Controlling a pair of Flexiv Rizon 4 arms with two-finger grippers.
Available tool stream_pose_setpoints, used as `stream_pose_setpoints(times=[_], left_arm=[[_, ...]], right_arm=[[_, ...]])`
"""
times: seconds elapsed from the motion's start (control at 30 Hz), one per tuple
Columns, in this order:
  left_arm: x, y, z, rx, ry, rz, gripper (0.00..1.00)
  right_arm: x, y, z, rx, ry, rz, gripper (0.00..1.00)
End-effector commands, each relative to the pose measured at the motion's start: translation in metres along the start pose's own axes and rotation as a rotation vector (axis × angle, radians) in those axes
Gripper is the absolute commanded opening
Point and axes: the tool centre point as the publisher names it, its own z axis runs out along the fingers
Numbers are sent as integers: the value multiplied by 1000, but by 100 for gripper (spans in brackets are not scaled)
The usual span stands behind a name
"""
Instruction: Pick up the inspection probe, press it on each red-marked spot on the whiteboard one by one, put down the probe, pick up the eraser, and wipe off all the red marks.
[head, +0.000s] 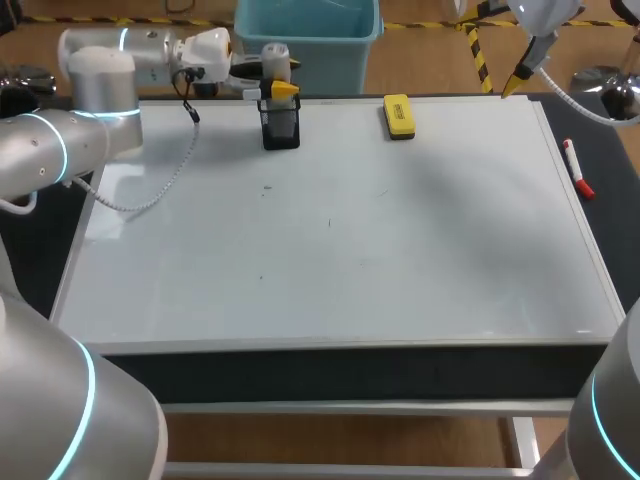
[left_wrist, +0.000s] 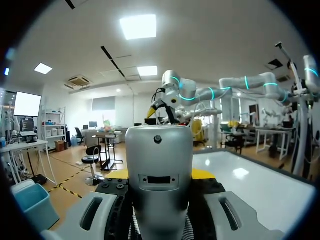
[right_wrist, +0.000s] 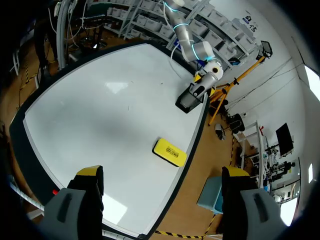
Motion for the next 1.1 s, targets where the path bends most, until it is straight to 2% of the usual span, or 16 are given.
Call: stream_pose_setpoints(times=[0.03, 0.43, 0.47, 0.5, 0.53, 0.57, 0.9, 1.1], left_arm=[[-6, 3, 0, 3, 11, -4, 0], [-6, 12, -3, 10, 12, -20, 0], [-7, 12, -3, 9, 12, -20, 18], [-7, 12, -4, 7, 11, -20, 40], [-6, 11, -4, 7, 10, -20, 76], [-6, 10, -5, 6, 7, -21, 100], [1, 1, -19, -30, -42, -27, 100], [7, -6, -32, -127, -107, -41, 100]], right_arm=[[0, 0, -1, 4, 3, -2, 100], [0, 0, -1, 4, 3, -2, 100], [0, 0, -1, 4, 3, -2, 100], [0, 0, -1, 4, 3, -2, 100], [0, 0, -1, 4, 3, -2, 100], [0, 0, -1, 4, 3, -2, 100], [0, 0, -1, 4, 3, -2, 100], [0, 0, -1, 4, 3, -2, 100]])
